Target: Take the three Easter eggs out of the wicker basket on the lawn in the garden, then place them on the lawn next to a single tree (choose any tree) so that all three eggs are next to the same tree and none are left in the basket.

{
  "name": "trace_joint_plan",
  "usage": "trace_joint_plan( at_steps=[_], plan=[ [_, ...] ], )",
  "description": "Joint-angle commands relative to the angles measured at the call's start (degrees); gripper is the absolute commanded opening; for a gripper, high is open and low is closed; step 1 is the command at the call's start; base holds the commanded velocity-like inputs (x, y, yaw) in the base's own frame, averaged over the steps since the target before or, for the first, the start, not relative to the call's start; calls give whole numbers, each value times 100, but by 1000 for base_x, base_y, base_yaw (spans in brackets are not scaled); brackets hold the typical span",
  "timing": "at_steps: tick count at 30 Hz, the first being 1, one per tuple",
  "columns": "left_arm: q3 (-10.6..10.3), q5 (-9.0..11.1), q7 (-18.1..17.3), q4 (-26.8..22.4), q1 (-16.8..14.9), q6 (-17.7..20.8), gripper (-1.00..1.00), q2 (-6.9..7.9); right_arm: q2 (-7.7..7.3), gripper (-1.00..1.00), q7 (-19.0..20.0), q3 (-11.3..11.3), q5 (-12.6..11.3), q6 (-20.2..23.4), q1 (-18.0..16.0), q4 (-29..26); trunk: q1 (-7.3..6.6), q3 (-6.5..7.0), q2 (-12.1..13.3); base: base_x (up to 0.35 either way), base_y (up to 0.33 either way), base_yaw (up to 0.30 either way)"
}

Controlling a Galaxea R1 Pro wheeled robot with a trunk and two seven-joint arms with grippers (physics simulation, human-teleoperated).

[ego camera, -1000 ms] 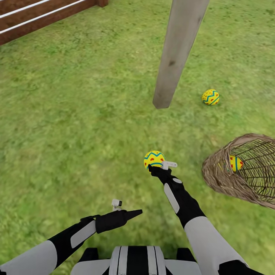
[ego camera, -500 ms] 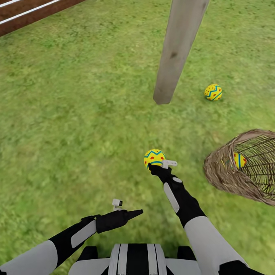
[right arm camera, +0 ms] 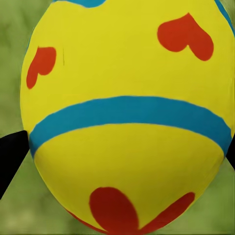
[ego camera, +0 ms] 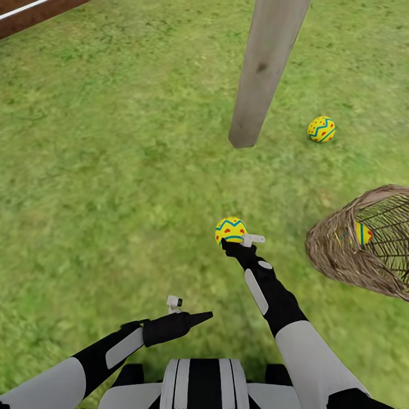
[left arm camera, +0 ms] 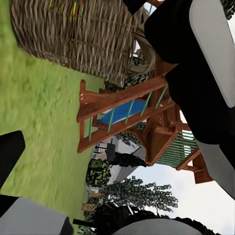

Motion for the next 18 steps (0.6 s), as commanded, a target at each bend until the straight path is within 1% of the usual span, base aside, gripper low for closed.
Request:
trace_joint_plan(
  at_steps=[1,6,9,15,18],
  plan=[
    [-28,65,-10,-3,-7,55,100,5,-8,-100,-39,16,-56,23,-1,-6,-1,-12,-1,0,0,0],
    [-28,70,-15,6,-7,31,100,5,-37,-100,-26,-19,-64,14,-1,-12,-1,-55,-1,0,0,0],
    [-32,74,3,6,-7,24,100,-1,-35,-100,-20,-13,-64,14,-1,-12,65,-135,-122,0,0,0],
    [-37,76,-7,-16,-7,13,100,-4,-31,-100,-37,-19,-64,8,-2,-19,65,-170,-122,0,0,0],
    [-33,76,-14,-23,-7,13,100,-4,-29,-100,-37,-12,-64,0,-1,-65,131,-225,-242,0,0,0]
  ],
)
